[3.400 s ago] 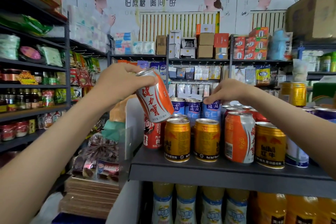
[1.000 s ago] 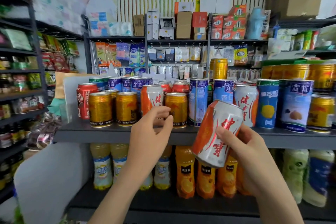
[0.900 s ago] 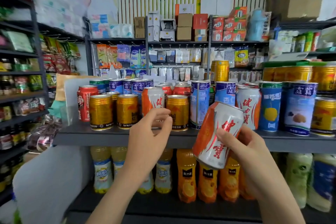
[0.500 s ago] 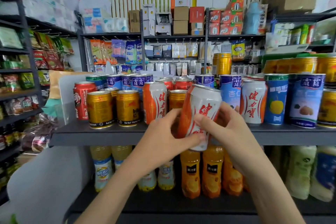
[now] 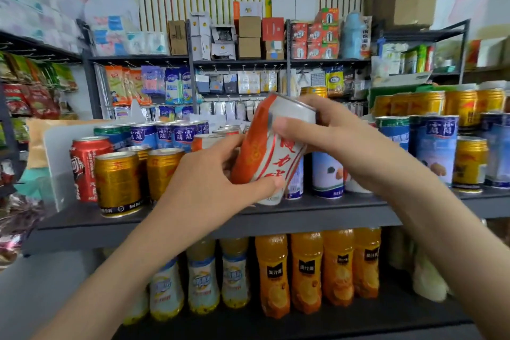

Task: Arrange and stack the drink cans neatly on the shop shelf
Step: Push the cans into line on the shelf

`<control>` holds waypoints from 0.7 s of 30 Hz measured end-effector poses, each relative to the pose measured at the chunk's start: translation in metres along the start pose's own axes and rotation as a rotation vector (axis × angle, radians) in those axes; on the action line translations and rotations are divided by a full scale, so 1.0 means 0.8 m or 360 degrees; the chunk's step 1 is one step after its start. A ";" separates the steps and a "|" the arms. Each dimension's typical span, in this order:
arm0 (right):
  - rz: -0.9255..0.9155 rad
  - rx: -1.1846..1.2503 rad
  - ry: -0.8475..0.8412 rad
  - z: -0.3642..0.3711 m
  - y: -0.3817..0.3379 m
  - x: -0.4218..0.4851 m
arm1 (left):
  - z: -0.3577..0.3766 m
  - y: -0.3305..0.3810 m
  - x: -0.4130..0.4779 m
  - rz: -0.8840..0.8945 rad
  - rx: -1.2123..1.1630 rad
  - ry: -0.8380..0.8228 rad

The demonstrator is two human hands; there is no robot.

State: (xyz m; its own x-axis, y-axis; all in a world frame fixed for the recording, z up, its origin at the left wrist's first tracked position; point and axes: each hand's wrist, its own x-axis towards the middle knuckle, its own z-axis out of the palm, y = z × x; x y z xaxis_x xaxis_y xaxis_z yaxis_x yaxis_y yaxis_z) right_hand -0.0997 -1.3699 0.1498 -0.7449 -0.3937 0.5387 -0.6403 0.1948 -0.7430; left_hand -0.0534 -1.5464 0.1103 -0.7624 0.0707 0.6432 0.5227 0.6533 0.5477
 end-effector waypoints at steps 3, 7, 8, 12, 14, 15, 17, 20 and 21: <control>-0.0021 -0.0098 -0.0055 -0.024 -0.022 0.029 | -0.014 0.011 0.035 0.0062 0.0148 -0.0063; -0.0082 -0.0169 -0.0009 -0.052 -0.051 0.068 | -0.052 0.017 0.097 0.0024 0.0131 -0.0232; -0.0101 -0.0191 0.0005 -0.059 -0.058 0.077 | -0.063 0.015 0.113 0.0002 0.0134 -0.0253; -0.0113 -0.0221 0.0027 -0.076 -0.071 0.110 | -0.085 -0.009 0.172 -0.0211 0.0536 -0.0185; -0.0095 -0.0251 0.0027 -0.077 -0.070 0.126 | -0.084 -0.028 0.195 -0.0316 0.0841 -0.0322; -0.0088 -0.0274 0.0025 -0.076 -0.069 0.133 | -0.081 -0.038 0.204 -0.0355 0.0952 -0.0423; -0.0083 -0.0324 0.0019 -0.073 -0.063 0.148 | -0.072 -0.057 0.221 -0.0423 0.1072 -0.0617; -0.0063 -0.0361 0.0015 -0.069 -0.053 0.169 | -0.057 -0.077 0.237 -0.0481 0.1208 -0.0793; -0.0051 -0.0361 0.0014 -0.068 -0.050 0.176 | -0.052 -0.082 0.241 -0.0512 0.1219 -0.0848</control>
State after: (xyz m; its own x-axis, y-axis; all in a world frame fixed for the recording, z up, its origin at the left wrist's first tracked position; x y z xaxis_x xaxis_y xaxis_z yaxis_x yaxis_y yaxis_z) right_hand -0.1889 -1.3842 0.2768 -0.7243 -0.3955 0.5647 -0.6888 0.3798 -0.6175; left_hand -0.2187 -1.6070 0.2209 -0.9953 0.0116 0.0963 0.0154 0.9991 0.0387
